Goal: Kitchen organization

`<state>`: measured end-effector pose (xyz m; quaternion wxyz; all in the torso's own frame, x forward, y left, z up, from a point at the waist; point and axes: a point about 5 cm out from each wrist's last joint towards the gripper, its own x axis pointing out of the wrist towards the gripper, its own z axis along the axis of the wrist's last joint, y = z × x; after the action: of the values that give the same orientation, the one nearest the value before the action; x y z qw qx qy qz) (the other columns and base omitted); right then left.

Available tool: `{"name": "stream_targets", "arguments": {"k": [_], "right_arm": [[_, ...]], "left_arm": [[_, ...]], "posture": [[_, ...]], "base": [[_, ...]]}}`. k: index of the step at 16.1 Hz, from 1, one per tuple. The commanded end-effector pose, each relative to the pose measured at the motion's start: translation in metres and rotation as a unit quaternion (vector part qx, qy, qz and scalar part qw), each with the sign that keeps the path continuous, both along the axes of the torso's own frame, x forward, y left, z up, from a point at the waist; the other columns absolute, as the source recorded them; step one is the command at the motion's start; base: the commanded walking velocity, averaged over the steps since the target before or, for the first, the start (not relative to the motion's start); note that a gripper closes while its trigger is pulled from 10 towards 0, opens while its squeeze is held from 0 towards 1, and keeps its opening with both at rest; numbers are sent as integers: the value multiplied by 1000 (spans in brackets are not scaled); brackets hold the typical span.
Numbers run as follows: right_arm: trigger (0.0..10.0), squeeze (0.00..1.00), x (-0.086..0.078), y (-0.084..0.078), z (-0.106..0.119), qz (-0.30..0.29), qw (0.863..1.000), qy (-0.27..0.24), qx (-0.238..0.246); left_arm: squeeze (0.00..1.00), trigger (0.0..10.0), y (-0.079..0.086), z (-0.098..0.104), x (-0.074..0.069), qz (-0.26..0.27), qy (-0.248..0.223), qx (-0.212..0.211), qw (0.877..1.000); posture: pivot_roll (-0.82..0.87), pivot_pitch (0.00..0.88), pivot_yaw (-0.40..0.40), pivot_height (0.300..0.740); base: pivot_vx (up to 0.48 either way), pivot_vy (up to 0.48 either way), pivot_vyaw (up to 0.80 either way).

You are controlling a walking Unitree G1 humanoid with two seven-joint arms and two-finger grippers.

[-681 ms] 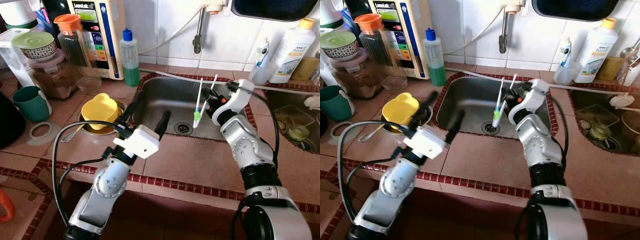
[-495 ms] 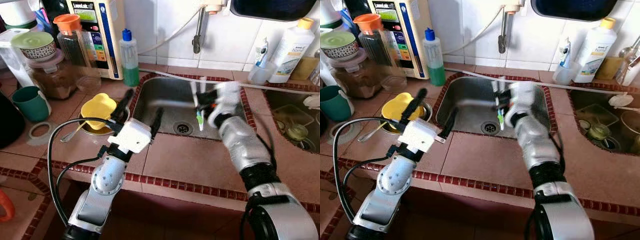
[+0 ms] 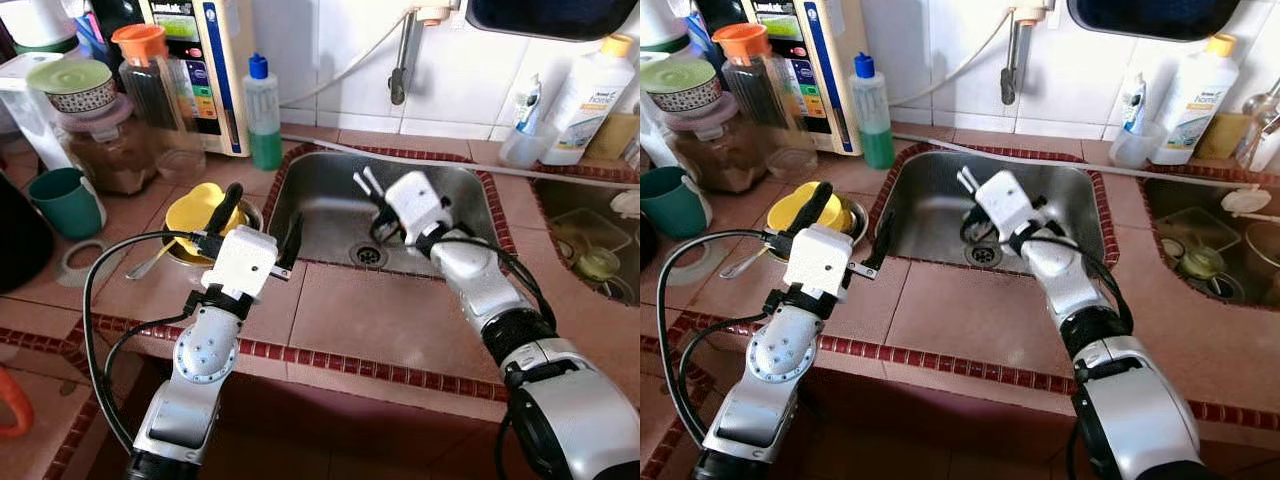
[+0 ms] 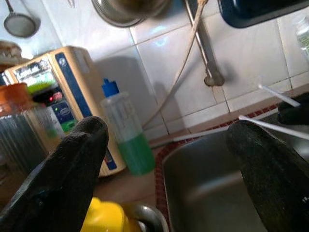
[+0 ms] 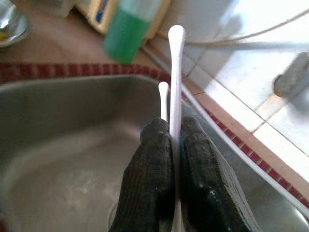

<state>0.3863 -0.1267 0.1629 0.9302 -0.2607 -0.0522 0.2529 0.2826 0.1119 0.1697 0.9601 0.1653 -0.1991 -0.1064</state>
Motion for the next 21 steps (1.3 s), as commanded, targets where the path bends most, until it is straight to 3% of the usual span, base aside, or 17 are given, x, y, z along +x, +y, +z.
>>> {"name": "stream_targets", "arguments": {"k": [1,2,3,4,5,6,8,17,21], "right_arm": [[1137,0,1,1,4,20,999,-10,-31],[4039,0,0,1,0,30,998,-8,-54],[10000,0,0,1,-2,33,998,-6,-62],[10000,0,-1,1,-4,36,997,-1,-70],[10000,663,-1,0,-8,38,996,6,-84],[10000,1000,-2,0,-9,43,994,7,-95],[10000,1000,-2,1,-10,48,992,2,-113],[10000,1000,0,-5,-9,26,993,-5,-111],[10000,1000,3,-12,-5,-16,1000,26,-1]], "left_arm": [[1000,10000,3,2,1,6,5,-4,1000],[1000,10000,4,0,1,8,12,-2,1000],[1000,10000,4,-1,2,8,13,-1,1000],[1000,10000,4,-2,2,10,16,2,1000],[878,10000,2,-5,3,8,26,6,1000],[31,10000,1,-7,4,6,33,10,999],[0,10000,-2,-13,4,1,54,22,998],[0,10000,-7,-20,6,-1,79,17,997],[0,10000,-9,-19,5,-2,78,4,997]], "posture": [[58,22,28,740],[58,20,29,740],[56,18,30,740],[54,17,31,740],[54,14,31,740],[55,13,31,740],[53,11,31,740],[44,13,37,740],[39,15,32,740]], "base": [[0,0,0],[0,0,0],[0,0,0],[0,0,0],[0,0,0],[0,0,0],[0,0,0],[0,0,0],[0,0,0]]}}
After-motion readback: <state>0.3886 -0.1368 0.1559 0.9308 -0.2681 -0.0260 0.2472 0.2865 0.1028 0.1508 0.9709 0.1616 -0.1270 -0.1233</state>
